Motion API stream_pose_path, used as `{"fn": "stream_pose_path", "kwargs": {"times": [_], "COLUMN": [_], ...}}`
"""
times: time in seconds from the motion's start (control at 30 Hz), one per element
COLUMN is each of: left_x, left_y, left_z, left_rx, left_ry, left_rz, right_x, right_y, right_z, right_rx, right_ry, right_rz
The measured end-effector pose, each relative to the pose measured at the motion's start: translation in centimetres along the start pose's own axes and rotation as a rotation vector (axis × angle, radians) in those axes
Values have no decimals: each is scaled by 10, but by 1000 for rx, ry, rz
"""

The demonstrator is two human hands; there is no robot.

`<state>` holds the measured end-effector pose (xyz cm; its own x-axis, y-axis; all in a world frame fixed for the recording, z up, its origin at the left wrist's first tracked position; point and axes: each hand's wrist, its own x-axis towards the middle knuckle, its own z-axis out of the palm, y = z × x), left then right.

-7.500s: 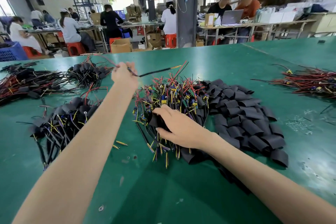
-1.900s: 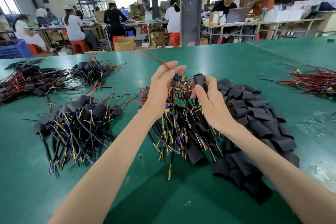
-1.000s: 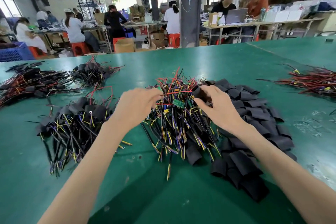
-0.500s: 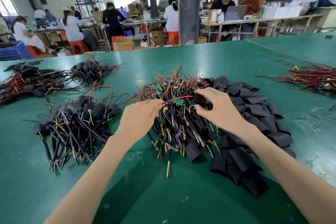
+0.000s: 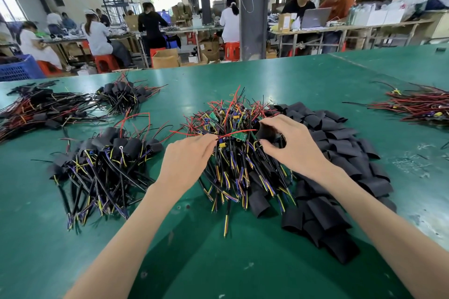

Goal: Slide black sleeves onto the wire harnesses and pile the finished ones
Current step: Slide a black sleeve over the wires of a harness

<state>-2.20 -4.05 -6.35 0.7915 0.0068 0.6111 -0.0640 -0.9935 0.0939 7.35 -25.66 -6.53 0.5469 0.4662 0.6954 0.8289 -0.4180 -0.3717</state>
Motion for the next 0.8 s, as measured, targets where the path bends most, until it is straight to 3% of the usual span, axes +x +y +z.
{"fn": "stream_pose_path", "kwargs": {"times": [0.13,0.33,0.63,0.8], "left_x": [1,1,1,0], "left_y": [2,16,27,31], "left_z": [4,3,-5,-6], "left_rx": [-92,-454,-616,-688], "left_ry": [-63,-32,106,58], "left_rz": [-28,18,2,0], "right_x": [-1,-2,-2,-2], "right_y": [-2,-8,-8,-9], "right_z": [1,4,3,3], "right_rx": [14,-1,14,21], "right_ry": [-3,-37,-47,-53], "right_rz": [13,6,18,8]}}
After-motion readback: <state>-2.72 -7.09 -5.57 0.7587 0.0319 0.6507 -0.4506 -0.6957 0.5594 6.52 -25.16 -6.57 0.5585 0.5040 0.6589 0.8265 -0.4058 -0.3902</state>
